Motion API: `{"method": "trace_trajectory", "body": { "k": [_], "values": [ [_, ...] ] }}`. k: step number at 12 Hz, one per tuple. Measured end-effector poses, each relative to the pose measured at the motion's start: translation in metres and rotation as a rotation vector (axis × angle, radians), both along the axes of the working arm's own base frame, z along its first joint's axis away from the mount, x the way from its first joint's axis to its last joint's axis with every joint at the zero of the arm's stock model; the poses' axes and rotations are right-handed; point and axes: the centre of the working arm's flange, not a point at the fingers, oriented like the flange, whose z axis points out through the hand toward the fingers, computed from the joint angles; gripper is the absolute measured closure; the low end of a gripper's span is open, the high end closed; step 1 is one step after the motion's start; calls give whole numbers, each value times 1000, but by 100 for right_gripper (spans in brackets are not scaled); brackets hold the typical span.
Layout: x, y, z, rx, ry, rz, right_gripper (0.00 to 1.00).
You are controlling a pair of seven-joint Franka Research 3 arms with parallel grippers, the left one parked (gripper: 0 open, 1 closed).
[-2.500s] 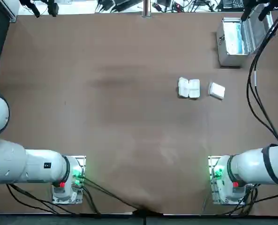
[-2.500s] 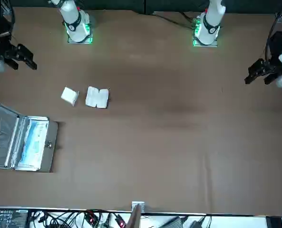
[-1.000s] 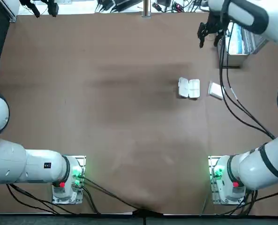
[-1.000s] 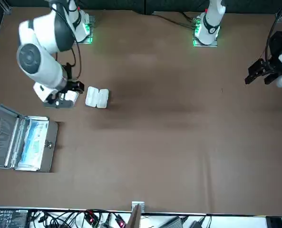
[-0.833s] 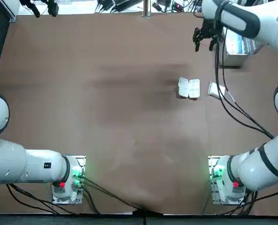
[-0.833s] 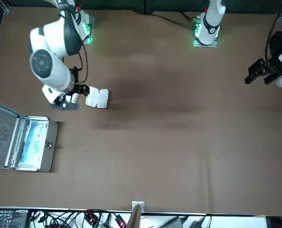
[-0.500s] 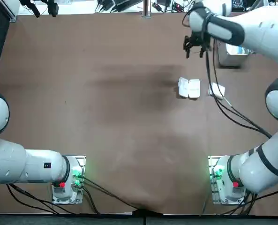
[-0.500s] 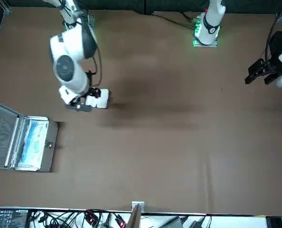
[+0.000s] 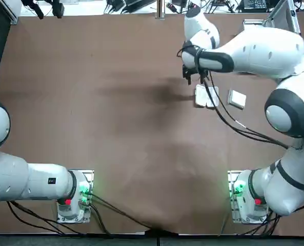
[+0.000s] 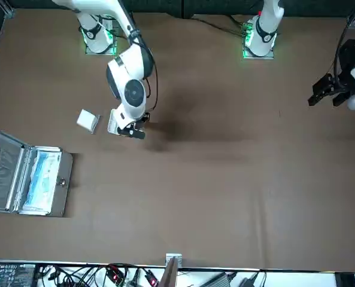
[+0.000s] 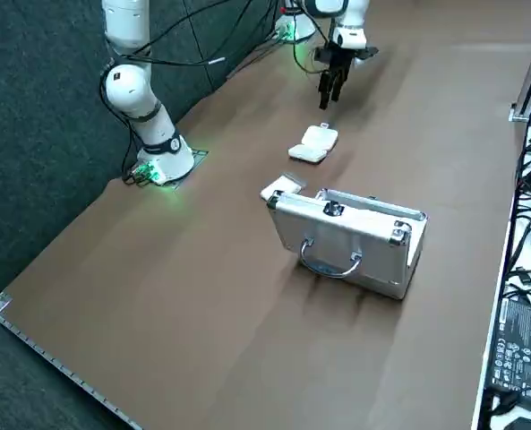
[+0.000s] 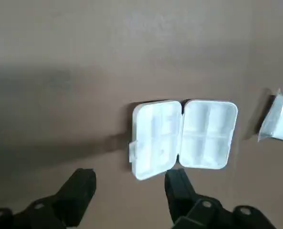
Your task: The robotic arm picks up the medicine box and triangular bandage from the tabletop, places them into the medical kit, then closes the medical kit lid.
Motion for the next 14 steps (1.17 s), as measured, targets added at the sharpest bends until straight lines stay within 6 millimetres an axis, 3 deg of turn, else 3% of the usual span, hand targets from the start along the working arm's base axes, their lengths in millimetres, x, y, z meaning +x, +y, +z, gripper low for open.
{"method": "trace_trajectory", "body": {
  "k": [3, 6, 7, 10, 14],
  "values": [
    [-5, 5, -34, -63, 0, 3, 17],
    [-7, 6, -55, -97, -4, -5, 25],
    [-10, 7, -62, -114, -4, -2, 35],
    [-11, 7, -71, -146, -14, -3, 39],
    [-11, 6, -76, -157, -14, -20, 58]
  ]
}}
